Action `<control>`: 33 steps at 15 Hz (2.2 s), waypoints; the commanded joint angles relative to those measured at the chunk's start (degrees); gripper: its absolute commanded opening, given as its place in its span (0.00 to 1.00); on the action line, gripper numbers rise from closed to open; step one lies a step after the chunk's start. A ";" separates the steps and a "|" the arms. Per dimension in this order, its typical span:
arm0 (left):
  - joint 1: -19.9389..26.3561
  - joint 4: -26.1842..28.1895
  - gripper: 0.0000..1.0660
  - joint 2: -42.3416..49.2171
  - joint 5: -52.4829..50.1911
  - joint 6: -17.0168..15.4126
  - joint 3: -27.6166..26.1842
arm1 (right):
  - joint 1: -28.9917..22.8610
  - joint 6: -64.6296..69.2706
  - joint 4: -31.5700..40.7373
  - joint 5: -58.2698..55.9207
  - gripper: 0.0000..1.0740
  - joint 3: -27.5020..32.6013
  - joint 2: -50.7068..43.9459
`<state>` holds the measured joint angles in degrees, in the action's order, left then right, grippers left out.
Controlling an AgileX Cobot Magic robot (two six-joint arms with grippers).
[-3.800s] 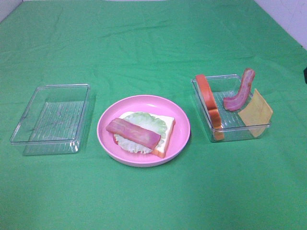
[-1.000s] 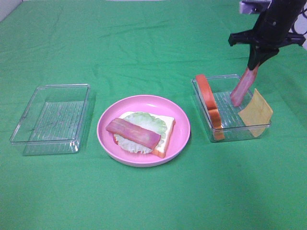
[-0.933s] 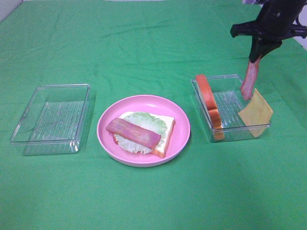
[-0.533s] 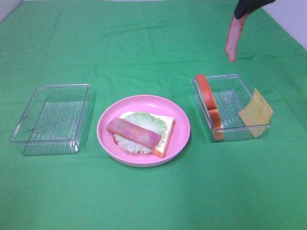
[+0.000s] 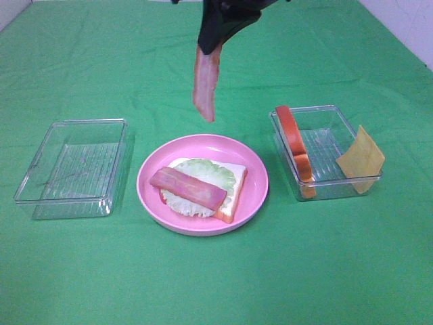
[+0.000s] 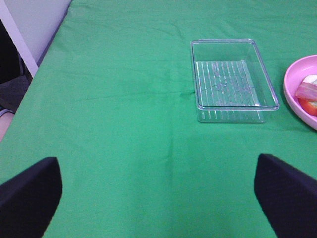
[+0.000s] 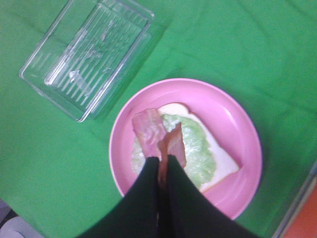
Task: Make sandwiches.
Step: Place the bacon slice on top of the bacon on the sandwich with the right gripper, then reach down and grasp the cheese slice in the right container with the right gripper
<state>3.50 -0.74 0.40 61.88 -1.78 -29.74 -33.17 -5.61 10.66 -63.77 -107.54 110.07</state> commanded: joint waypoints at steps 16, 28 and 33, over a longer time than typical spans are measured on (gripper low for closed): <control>0.06 0.29 0.95 0.74 -0.11 0.00 0.06 | -6.02 -0.23 -15.76 5.50 0.00 0.00 20.74; 0.06 0.29 0.95 0.74 -0.11 0.00 0.06 | -6.02 -0.29 -19.71 2.98 0.90 -0.11 16.50; 0.06 0.29 0.95 0.74 -0.11 0.00 0.06 | -5.33 1.83 -30.65 -0.86 0.90 -0.11 5.84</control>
<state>3.50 -0.74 0.40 61.88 -1.78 -29.74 -38.79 -4.18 -18.45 -63.83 -107.54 116.54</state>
